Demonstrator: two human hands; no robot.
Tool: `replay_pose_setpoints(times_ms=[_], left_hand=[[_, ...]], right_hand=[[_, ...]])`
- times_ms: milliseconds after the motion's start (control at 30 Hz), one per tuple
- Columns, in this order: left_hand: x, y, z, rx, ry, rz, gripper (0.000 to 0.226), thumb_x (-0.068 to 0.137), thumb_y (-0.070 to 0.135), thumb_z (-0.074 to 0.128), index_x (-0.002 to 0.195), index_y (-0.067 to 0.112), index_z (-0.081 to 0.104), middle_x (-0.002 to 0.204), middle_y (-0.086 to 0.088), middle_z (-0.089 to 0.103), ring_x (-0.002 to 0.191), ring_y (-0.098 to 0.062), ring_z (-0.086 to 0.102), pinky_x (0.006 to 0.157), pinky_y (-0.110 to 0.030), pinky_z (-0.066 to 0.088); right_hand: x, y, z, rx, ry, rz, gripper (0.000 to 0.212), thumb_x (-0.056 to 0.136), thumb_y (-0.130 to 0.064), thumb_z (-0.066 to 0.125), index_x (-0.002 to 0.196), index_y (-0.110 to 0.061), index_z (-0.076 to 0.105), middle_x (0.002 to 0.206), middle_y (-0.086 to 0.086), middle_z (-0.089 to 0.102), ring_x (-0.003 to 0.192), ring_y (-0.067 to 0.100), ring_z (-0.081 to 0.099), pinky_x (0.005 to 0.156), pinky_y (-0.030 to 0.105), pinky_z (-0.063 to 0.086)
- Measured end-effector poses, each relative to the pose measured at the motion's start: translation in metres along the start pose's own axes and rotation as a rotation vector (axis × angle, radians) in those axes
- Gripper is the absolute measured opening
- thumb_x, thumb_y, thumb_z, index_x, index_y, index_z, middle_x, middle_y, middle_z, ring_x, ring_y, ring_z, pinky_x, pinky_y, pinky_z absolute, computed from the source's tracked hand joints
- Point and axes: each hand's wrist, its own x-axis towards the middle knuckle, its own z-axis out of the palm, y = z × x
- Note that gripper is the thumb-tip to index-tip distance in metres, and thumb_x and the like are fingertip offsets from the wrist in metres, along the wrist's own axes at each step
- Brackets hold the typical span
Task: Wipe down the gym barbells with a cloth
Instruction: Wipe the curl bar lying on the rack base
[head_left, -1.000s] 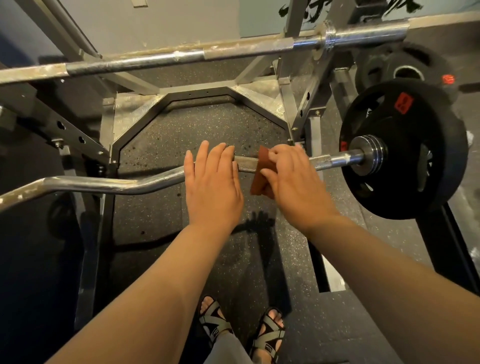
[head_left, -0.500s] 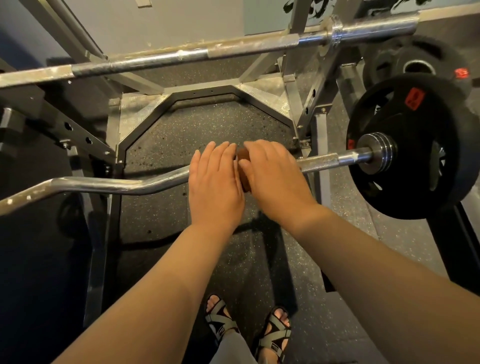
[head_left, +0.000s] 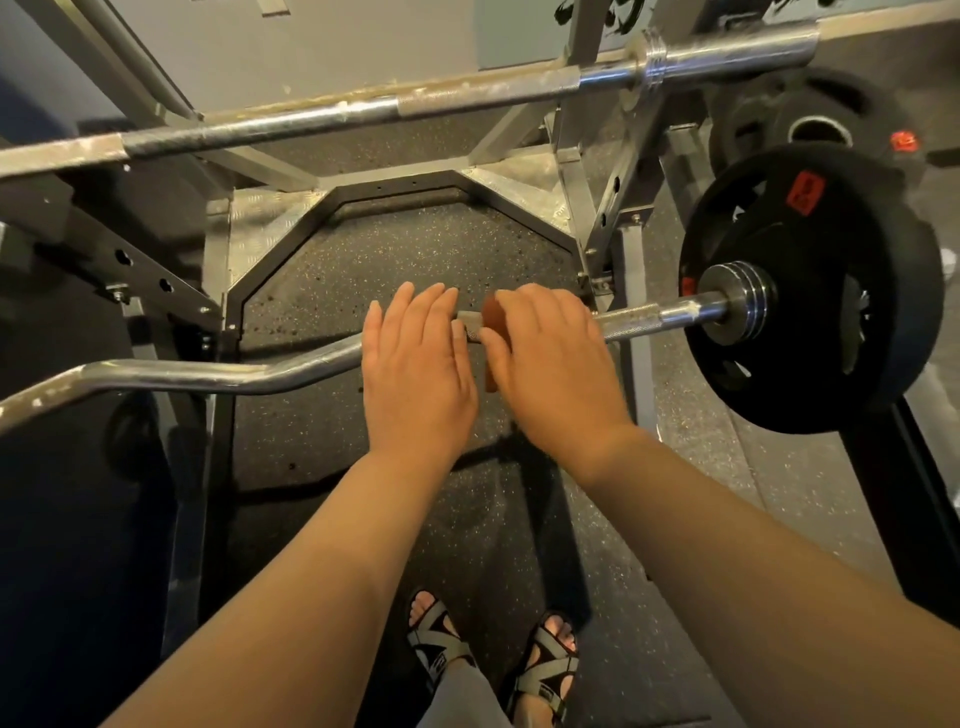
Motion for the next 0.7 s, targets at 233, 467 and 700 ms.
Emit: replay_pose_setpoints(times_ms=[233, 467, 700], left_hand=[[0.0, 0.009, 0.001, -0.013, 0.018, -0.055, 0.043, 0.108, 0.03, 0.03, 0.136, 0.014, 0.058, 0.143, -0.002, 0.056, 0.149, -0.026, 0.032, 0.127, -0.049, 0.007], [-0.001, 0.027, 0.009, 0.095, -0.047, 0.061, 0.049, 0.106, 0.029, 0.026, 0.141, 0.009, 0.054, 0.154, -0.009, 0.047, 0.154, -0.032, 0.021, 0.127, -0.051, 0.006], [-0.001, 0.035, 0.01, 0.087, -0.037, 0.043, 0.047, 0.108, 0.031, 0.024, 0.139, 0.013, 0.055, 0.149, -0.006, 0.051, 0.153, -0.031, 0.023, 0.127, -0.052, 0.003]], right_hand=[[-0.009, 0.035, -0.008, 0.074, 0.131, 0.194, 0.03, 0.109, -0.035, 0.032, 0.118, -0.018, 0.056, 0.121, -0.001, 0.055, 0.126, 0.022, 0.045, 0.127, 0.046, 0.017], [-0.001, 0.027, -0.006, 0.01, 0.005, -0.08, 0.027, 0.108, -0.032, 0.035, 0.119, -0.017, 0.055, 0.121, 0.0, 0.055, 0.12, 0.022, 0.048, 0.12, 0.042, 0.027], [-0.022, 0.067, -0.014, 0.094, 0.151, 0.211, 0.033, 0.109, -0.032, 0.033, 0.134, -0.019, 0.051, 0.137, -0.001, 0.05, 0.144, 0.022, 0.033, 0.129, 0.041, 0.006]])
